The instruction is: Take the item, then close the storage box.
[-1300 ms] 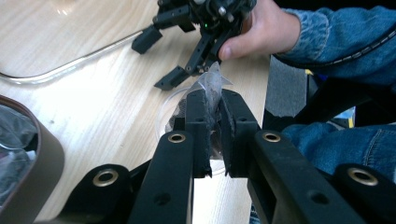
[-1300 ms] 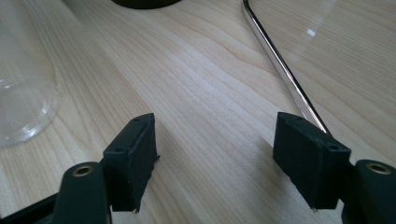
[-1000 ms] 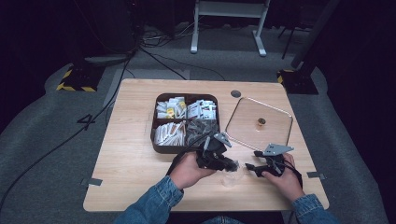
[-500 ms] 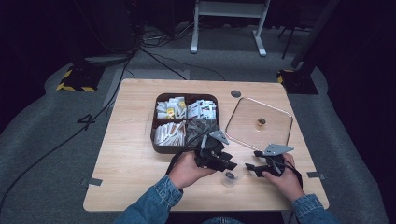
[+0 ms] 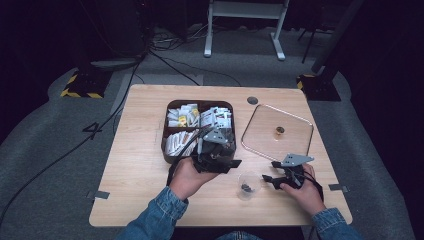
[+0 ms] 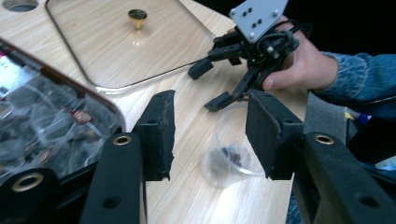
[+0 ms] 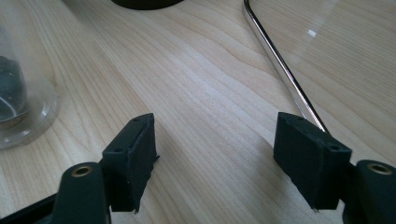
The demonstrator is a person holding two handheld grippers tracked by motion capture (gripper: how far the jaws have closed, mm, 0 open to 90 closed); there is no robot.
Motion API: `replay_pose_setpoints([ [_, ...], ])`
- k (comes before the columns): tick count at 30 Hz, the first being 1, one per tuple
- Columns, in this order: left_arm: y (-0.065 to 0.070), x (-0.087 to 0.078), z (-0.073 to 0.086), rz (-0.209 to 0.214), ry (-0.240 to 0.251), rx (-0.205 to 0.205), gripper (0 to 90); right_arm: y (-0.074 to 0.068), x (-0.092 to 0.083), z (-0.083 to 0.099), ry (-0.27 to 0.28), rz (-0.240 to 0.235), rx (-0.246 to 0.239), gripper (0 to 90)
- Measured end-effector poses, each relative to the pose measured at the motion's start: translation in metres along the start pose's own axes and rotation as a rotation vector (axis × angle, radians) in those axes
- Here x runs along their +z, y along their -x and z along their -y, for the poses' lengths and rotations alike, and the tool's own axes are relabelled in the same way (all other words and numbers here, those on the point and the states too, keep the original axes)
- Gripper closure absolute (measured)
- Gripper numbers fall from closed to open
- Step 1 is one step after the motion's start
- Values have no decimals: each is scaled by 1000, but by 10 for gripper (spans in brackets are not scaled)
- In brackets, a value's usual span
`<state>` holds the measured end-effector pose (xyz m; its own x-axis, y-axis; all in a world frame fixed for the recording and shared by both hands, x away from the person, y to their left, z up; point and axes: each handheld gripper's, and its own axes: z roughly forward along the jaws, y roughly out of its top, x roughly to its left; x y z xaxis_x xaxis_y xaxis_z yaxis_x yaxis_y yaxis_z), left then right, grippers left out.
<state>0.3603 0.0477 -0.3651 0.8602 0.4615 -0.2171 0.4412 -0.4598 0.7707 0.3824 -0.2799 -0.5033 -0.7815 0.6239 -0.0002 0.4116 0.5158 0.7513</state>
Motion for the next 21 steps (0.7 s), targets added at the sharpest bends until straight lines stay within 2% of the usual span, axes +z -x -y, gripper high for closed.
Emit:
replay_pose_setpoints([
  [6, -2, 0, 13, -41, -47, 6, 530, 0, 0, 0, -1, -1, 1, 302],
  [14, -6, -14, 37, -71, -44, -14, 527, 0, 0, -1, 0, -1, 9, 302],
  [18, -9, -19, 48, -67, -43, -33, 525, 1, -1, -4, -7, -14, 19, 368],
  [19, -11, -21, 52, -60, -41, -46, 525, 0, -3, -7, -3, -10, 15, 369],
  [21, -14, -24, 60, -72, -42, -63, 524, 3, -10, -16, 31, -5, 24, 370],
])
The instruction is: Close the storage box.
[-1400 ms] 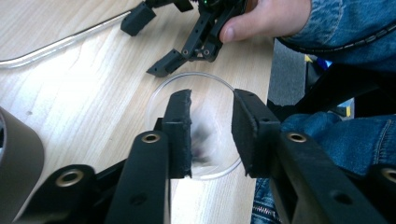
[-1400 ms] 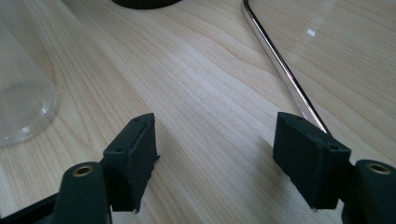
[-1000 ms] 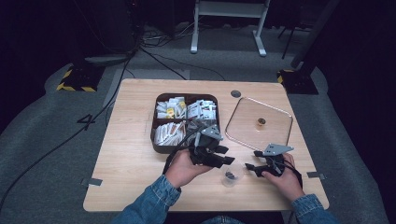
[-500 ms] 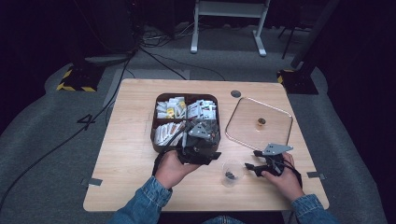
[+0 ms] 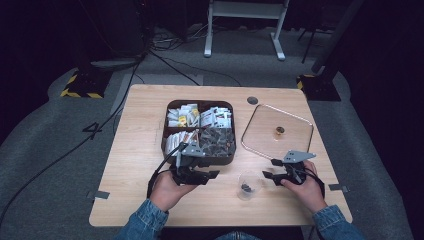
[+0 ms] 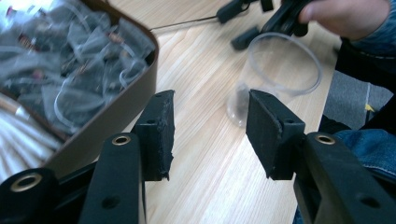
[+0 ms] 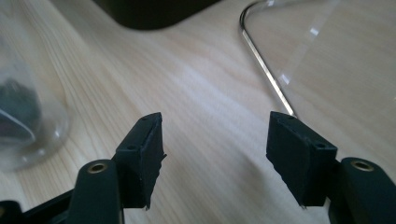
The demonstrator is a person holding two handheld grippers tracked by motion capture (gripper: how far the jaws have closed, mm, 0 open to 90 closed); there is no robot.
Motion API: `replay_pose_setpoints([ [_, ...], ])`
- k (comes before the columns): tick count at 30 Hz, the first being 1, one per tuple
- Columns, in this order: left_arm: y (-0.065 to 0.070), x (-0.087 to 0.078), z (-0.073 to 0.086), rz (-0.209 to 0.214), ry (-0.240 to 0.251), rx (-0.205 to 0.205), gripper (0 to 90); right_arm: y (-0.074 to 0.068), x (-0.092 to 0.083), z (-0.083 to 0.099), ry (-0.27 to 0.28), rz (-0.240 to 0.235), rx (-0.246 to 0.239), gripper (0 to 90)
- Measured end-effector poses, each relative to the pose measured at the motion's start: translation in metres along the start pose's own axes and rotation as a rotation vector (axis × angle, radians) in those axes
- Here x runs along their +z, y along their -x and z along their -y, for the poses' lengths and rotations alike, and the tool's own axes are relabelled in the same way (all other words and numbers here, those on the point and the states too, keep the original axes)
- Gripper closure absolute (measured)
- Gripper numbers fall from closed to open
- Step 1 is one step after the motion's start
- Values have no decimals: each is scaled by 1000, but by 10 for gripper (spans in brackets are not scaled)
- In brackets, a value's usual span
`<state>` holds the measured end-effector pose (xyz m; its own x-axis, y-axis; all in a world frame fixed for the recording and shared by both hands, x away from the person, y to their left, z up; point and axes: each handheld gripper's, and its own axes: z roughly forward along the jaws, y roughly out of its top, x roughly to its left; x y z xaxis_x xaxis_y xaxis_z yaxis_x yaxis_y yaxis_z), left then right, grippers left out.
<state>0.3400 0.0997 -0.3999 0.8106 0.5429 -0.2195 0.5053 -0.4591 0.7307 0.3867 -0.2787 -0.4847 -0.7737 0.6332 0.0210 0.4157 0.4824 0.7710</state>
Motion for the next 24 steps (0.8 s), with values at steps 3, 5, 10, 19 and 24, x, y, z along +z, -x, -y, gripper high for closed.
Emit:
replay_pose_setpoints([
  [3, -2, -3, 7, -32, -7, -11, 525, 7, -6, -8, 27, 15, 15, 371],
  [5, -3, -6, 11, -54, -11, -11, 525, 14, -9, -12, 41, 34, 37, 378],
  [10, -6, -19, 19, -82, 12, -43, 530, 31, -13, -22, -3, 96, 91, 403],
  [19, -15, -37, 45, -156, 27, -72, 537, 68, -2, -39, 1, 211, 121, 407],
  [24, -26, -43, 58, -173, 22, -119, 549, 87, 9, -38, -4, 239, 182, 409],
])
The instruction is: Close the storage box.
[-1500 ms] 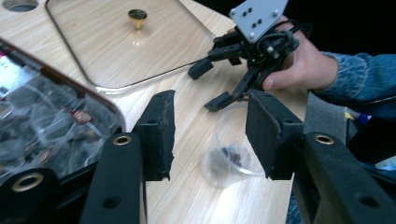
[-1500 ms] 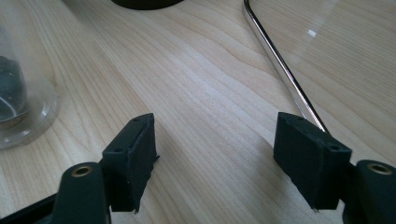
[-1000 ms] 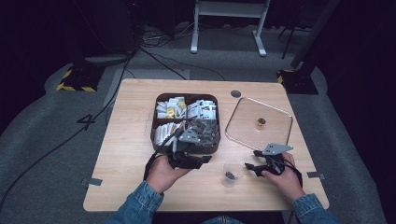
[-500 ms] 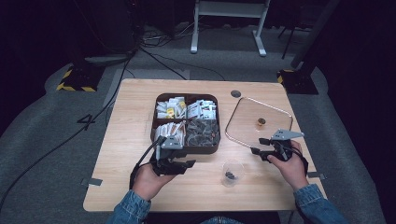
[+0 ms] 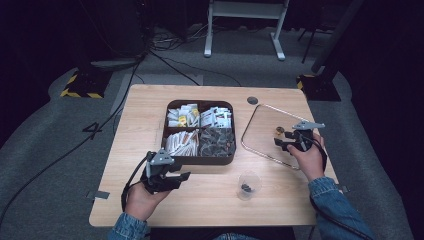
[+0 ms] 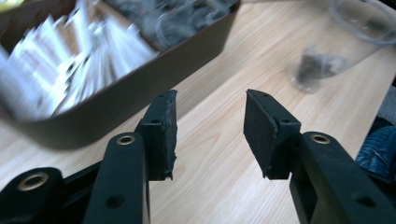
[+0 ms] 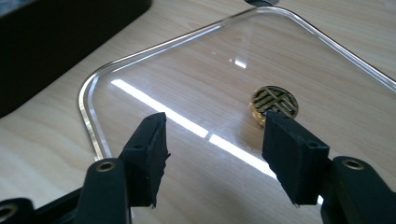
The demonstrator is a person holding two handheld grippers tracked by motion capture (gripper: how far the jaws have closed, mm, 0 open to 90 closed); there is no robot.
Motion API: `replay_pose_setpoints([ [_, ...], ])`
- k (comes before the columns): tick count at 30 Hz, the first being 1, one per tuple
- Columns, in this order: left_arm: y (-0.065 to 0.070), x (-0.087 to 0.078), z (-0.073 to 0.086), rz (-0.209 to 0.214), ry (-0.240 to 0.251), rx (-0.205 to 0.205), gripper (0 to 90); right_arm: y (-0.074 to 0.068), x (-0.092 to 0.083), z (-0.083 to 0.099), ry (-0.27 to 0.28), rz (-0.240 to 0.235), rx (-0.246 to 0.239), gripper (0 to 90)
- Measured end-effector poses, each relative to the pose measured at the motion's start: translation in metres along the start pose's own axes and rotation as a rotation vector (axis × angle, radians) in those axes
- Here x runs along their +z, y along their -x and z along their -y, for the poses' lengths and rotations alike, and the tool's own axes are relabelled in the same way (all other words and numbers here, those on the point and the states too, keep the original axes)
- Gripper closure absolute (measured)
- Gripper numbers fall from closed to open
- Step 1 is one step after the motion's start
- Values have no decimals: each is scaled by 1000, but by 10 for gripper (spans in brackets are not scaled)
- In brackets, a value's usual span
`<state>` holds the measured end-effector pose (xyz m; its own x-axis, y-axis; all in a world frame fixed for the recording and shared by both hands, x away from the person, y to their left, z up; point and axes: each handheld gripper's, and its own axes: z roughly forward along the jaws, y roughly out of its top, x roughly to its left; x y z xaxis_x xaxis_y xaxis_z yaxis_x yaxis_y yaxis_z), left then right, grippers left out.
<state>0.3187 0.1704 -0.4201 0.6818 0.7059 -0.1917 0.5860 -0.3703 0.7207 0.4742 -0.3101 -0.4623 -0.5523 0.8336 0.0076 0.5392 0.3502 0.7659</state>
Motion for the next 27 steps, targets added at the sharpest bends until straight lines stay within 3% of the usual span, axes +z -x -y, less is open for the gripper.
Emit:
replay_pose_setpoints([
  [1, -3, -3, 5, -20, -1, -9, 549, 2, 3, -3, -4, 29, -22, 405],
  [3, -6, -6, 9, -41, -1, -14, 548, 4, 4, -6, -1, 42, -33, 400],
  [10, -23, -11, 22, -73, -1, -60, 543, 14, 18, -8, 10, 60, -9, 359],
  [16, -32, -17, 33, -134, -8, -89, 526, 19, 28, -10, 7, 71, -18, 312],
  [20, -44, -15, 42, -140, 12, -162, 522, 23, 35, -10, -22, 89, 9, 295],
  [27, -61, -20, 53, -191, 14, -230, 520, 28, 47, -7, -45, 80, 30, 358],
])
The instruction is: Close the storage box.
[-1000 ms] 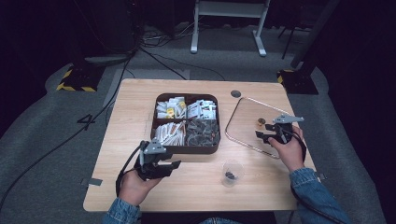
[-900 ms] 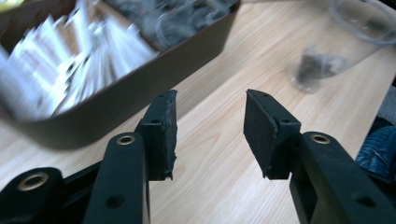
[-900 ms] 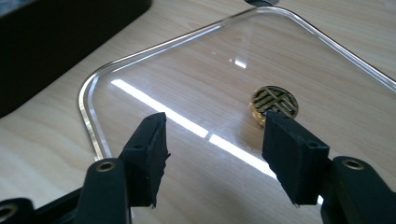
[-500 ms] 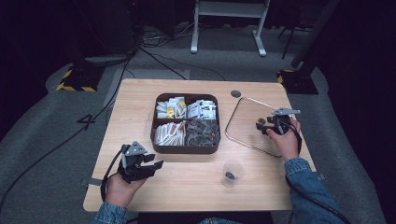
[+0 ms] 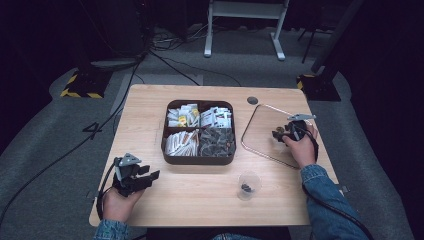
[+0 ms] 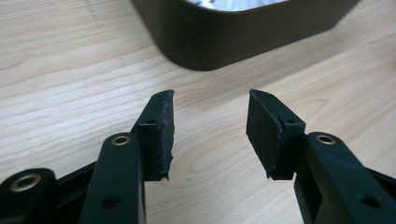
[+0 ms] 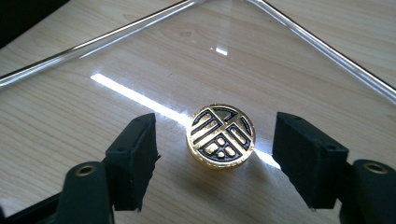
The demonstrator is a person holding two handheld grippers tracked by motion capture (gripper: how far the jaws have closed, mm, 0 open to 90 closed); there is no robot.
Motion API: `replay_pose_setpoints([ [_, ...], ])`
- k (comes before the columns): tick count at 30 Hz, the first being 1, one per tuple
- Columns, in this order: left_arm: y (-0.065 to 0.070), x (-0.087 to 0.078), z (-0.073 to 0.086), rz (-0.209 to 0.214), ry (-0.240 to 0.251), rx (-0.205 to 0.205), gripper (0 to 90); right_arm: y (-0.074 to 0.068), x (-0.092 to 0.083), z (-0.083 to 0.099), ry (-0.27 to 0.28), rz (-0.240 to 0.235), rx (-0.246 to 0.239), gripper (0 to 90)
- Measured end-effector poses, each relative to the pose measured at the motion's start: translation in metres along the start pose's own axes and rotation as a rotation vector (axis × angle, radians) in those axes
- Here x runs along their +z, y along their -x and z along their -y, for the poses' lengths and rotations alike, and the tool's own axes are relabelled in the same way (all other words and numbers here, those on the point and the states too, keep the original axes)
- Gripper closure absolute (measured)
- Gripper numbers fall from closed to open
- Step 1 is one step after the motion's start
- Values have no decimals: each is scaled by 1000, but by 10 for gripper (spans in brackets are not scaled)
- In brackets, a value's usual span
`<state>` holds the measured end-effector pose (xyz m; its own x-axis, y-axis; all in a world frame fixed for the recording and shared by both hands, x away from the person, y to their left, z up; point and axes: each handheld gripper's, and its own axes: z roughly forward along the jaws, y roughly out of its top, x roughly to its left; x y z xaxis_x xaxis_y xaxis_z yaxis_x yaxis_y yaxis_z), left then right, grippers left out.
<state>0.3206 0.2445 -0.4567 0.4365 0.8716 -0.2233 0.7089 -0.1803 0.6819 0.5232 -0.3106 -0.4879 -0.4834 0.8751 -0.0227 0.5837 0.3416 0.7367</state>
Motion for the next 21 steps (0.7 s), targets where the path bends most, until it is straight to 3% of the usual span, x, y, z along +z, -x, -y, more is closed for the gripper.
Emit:
replay_pose_setpoints([
  [5, -10, 6, 5, -49, -26, -15, 504, 1, 3, 2, -5, -7, -5, 463],
  [10, -15, 11, 7, -55, -35, -22, 481, 2, 3, 4, 3, -15, -4, 578],
  [14, -22, 17, 11, -73, -22, -13, 449, 4, 1, 6, 16, -22, 6, 586],
  [17, -25, 23, 13, -68, -44, -25, 425, 4, -1, 6, 10, -13, 1, 587],
  [21, -29, 27, 15, -101, -43, 7, 400, 4, -5, 6, 20, -21, -1, 587],
])
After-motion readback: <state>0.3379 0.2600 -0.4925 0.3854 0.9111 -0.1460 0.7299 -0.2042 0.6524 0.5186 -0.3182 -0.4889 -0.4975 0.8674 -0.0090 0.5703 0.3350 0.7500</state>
